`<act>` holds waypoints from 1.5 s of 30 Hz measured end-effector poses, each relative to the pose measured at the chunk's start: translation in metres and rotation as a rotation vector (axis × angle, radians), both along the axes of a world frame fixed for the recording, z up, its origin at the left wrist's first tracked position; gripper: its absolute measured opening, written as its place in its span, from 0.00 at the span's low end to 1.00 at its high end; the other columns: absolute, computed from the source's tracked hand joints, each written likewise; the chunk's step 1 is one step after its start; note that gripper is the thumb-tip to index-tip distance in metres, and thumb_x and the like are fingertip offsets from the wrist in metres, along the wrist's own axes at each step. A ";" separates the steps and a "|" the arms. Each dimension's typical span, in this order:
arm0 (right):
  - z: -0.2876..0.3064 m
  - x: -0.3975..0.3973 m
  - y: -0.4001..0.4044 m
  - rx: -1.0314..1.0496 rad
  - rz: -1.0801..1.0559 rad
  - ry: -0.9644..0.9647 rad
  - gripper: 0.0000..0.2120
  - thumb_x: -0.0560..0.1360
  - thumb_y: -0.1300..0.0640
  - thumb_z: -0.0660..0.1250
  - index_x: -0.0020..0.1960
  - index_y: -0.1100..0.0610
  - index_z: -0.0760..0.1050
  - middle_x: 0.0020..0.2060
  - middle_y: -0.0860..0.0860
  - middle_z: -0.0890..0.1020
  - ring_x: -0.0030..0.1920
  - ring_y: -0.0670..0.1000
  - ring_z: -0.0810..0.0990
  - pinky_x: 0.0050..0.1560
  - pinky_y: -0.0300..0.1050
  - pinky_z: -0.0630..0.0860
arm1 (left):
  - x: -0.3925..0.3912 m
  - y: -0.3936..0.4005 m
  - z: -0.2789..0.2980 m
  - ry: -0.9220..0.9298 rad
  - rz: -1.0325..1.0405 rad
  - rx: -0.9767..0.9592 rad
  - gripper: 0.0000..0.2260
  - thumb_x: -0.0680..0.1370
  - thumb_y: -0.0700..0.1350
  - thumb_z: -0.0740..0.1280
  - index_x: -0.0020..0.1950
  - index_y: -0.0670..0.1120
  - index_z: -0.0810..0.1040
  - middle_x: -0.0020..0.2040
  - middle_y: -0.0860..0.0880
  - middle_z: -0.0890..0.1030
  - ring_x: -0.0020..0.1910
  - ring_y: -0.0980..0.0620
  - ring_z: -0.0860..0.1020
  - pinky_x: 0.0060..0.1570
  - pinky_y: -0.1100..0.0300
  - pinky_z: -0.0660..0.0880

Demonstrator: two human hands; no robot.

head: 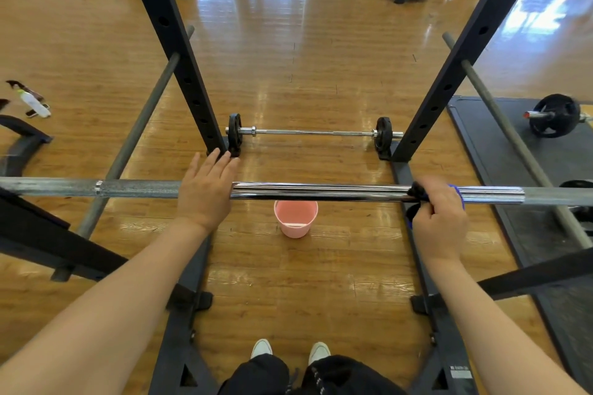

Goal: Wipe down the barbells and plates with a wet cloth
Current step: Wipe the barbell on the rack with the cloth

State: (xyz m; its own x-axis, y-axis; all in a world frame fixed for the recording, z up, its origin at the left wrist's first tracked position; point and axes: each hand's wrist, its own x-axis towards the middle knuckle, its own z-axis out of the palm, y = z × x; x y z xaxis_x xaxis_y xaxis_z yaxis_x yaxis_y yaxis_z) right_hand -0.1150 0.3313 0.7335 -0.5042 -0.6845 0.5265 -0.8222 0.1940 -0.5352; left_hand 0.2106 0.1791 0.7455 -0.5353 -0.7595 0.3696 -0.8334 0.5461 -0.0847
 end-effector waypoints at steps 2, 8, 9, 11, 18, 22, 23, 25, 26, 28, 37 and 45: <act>-0.002 0.001 0.000 -0.021 0.004 0.019 0.17 0.72 0.69 0.57 0.57 0.67 0.78 0.54 0.61 0.81 0.59 0.62 0.77 0.62 0.54 0.71 | -0.001 -0.002 0.002 -0.039 -0.011 -0.002 0.18 0.66 0.29 0.73 0.54 0.34 0.79 0.53 0.36 0.81 0.56 0.34 0.78 0.59 0.37 0.69; -0.008 -0.005 -0.001 -0.045 0.025 0.080 0.18 0.74 0.64 0.54 0.57 0.67 0.78 0.53 0.61 0.81 0.57 0.62 0.78 0.61 0.57 0.73 | 0.000 -0.005 0.014 -0.173 0.035 0.227 0.11 0.68 0.32 0.73 0.47 0.44 0.81 0.42 0.43 0.84 0.51 0.41 0.81 0.49 0.51 0.78; -0.008 -0.004 -0.002 -0.042 0.023 0.077 0.18 0.74 0.64 0.55 0.56 0.67 0.78 0.53 0.61 0.81 0.57 0.62 0.78 0.60 0.57 0.73 | -0.001 -0.008 0.016 -0.203 0.051 0.287 0.09 0.72 0.36 0.70 0.50 0.47 0.79 0.44 0.47 0.82 0.49 0.44 0.81 0.45 0.53 0.77; -0.006 -0.005 -0.004 -0.032 0.015 0.068 0.18 0.73 0.65 0.55 0.56 0.67 0.78 0.52 0.62 0.82 0.56 0.62 0.79 0.60 0.60 0.73 | -0.001 -0.012 0.017 -0.230 0.048 0.349 0.09 0.76 0.40 0.65 0.53 0.51 0.76 0.46 0.51 0.79 0.46 0.49 0.79 0.41 0.57 0.75; -0.005 -0.003 0.018 0.068 0.226 0.207 0.15 0.75 0.66 0.60 0.59 0.67 0.77 0.58 0.61 0.79 0.63 0.60 0.75 0.65 0.58 0.69 | 0.001 -0.008 0.006 -0.085 -0.014 0.104 0.24 0.67 0.30 0.73 0.63 0.37 0.76 0.61 0.39 0.78 0.64 0.39 0.74 0.63 0.45 0.68; 0.003 -0.041 0.024 0.052 0.014 0.095 0.20 0.76 0.60 0.53 0.59 0.69 0.76 0.57 0.64 0.79 0.61 0.64 0.76 0.64 0.55 0.68 | 0.000 -0.009 0.003 -0.088 -0.015 0.112 0.24 0.66 0.32 0.74 0.62 0.37 0.77 0.59 0.38 0.79 0.62 0.39 0.76 0.62 0.45 0.70; 0.008 -0.047 0.023 0.036 -0.029 0.069 0.21 0.75 0.59 0.52 0.59 0.69 0.76 0.56 0.65 0.79 0.60 0.64 0.76 0.64 0.53 0.67 | 0.001 -0.010 0.002 -0.085 -0.015 0.113 0.23 0.66 0.32 0.74 0.61 0.37 0.77 0.59 0.39 0.79 0.61 0.39 0.76 0.62 0.45 0.70; 0.017 -0.043 0.013 0.019 -0.032 0.077 0.20 0.76 0.60 0.52 0.59 0.69 0.76 0.56 0.64 0.79 0.60 0.64 0.76 0.65 0.52 0.67 | 0.001 -0.011 0.001 -0.073 -0.015 0.123 0.23 0.66 0.32 0.74 0.60 0.38 0.78 0.59 0.39 0.80 0.61 0.40 0.76 0.62 0.46 0.70; 0.019 -0.034 0.007 0.015 0.007 0.093 0.20 0.76 0.61 0.53 0.59 0.68 0.76 0.56 0.64 0.79 0.60 0.63 0.76 0.65 0.52 0.67 | 0.001 -0.011 0.001 -0.071 -0.007 0.132 0.23 0.66 0.31 0.74 0.61 0.38 0.78 0.59 0.39 0.80 0.61 0.41 0.76 0.62 0.46 0.70; 0.013 -0.017 0.000 0.022 0.099 0.095 0.19 0.76 0.61 0.53 0.58 0.68 0.77 0.55 0.63 0.80 0.60 0.62 0.77 0.64 0.54 0.68 | 0.000 -0.010 0.001 -0.069 0.014 0.150 0.23 0.67 0.32 0.73 0.61 0.39 0.78 0.59 0.40 0.79 0.62 0.41 0.76 0.63 0.46 0.69; 0.006 -0.027 0.003 0.032 0.040 0.056 0.17 0.75 0.64 0.54 0.56 0.68 0.78 0.52 0.62 0.82 0.55 0.63 0.79 0.59 0.53 0.72 | -0.002 -0.006 0.004 -0.099 0.059 0.171 0.22 0.67 0.32 0.74 0.60 0.38 0.78 0.58 0.40 0.80 0.62 0.41 0.76 0.64 0.46 0.68; -0.003 -0.029 0.015 0.077 0.172 0.117 0.19 0.75 0.61 0.54 0.58 0.67 0.77 0.57 0.62 0.80 0.61 0.62 0.76 0.64 0.56 0.69 | -0.004 -0.002 0.006 -0.091 0.074 0.169 0.22 0.66 0.30 0.73 0.60 0.37 0.78 0.59 0.38 0.79 0.62 0.38 0.75 0.64 0.44 0.67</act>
